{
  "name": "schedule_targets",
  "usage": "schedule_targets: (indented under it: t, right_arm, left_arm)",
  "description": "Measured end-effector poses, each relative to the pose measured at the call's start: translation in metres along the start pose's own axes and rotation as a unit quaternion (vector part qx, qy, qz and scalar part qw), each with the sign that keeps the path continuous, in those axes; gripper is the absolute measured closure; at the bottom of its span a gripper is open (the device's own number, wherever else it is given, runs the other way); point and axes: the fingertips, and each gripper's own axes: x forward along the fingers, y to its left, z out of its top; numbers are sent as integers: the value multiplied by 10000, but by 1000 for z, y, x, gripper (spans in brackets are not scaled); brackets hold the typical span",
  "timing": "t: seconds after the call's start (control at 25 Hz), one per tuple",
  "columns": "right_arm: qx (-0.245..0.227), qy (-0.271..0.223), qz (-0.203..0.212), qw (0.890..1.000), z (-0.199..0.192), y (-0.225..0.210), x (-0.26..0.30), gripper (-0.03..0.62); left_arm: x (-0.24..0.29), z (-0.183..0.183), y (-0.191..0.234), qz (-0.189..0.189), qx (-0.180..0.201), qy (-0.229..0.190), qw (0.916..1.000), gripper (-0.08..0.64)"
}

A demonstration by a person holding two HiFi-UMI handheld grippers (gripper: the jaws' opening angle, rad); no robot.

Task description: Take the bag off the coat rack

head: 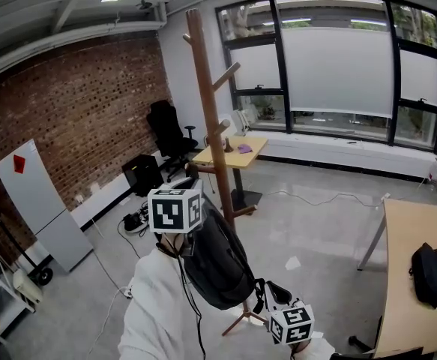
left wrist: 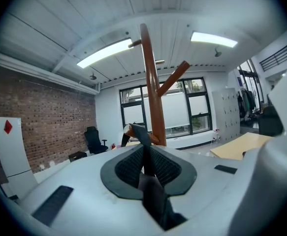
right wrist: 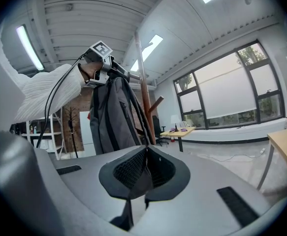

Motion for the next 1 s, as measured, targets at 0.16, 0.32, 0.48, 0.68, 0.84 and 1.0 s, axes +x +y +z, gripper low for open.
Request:
schedule_targets:
  t: [0.16,0.32,0.48,0.68,0.84,1.0]
  right_arm:
    - [12,44,55,10000,-1,5,2,578]
    - [-17,35,103,9999,0,9,2,578]
    - [-35,21,128,9999,0,11,1,578]
    - [-53,4,137,9999,0,12,0,578]
    - [-38,-4,151,9999,1,14,-1,578]
    - [-34,-13,148,9999,1,14,-4,578]
  left_arm:
    - [-9,7,12,128,3,-116,9999,515]
    - [-15,10,17,137,-6,-175,9998,515]
    - [-22,11,20,204,17,-208,9996,515]
    - [-31,6,28,302,27,-234,9993,514]
    - [-38,6,37,364,-18,-262,9990,514]
    - [-45,4,49,489,-33,-256,9985,515]
